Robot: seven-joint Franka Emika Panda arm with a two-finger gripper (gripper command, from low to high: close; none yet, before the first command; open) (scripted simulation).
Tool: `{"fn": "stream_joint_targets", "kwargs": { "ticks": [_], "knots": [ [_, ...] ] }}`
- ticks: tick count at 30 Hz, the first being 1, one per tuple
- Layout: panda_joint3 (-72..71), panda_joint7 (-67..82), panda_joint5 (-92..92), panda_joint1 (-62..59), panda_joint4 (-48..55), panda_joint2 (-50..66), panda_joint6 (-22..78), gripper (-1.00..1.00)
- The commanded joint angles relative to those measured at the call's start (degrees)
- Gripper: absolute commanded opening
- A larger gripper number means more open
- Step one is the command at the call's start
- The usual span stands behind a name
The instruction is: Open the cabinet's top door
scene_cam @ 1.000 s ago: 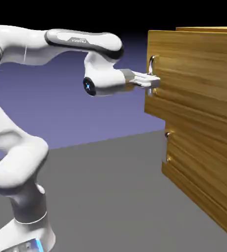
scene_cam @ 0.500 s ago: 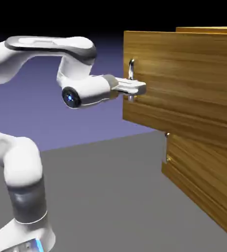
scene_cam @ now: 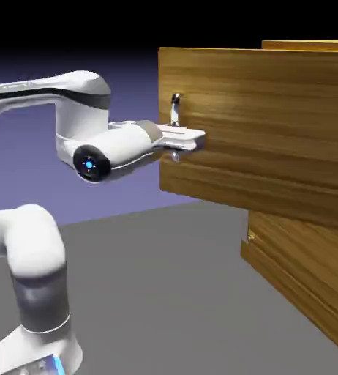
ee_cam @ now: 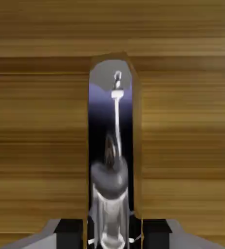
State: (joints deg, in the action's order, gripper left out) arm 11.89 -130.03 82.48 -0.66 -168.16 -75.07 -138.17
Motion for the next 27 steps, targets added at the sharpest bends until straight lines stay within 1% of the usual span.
{"fn": "stream_joint_targets", "kwargs": {
  "ticks": [1,8,14,19,27],
  "knots": [
    [1.7,-1.0,-2.8,-0.8,-0.2,-0.9,1.9,-1.00],
    [15.6,-5.3,-19.6,-6.4,1.3,-3.6,17.0,-1.00],
    [28.1,-6.2,-31.5,-7.1,7.2,-1.3,30.1,-1.00],
    [38.4,-6.3,-40.0,-3.3,15.9,2.2,41.4,-1.00],
    [51.5,-7.1,-48.8,8.4,32.5,6.0,56.7,-1.00]
  ]
}}
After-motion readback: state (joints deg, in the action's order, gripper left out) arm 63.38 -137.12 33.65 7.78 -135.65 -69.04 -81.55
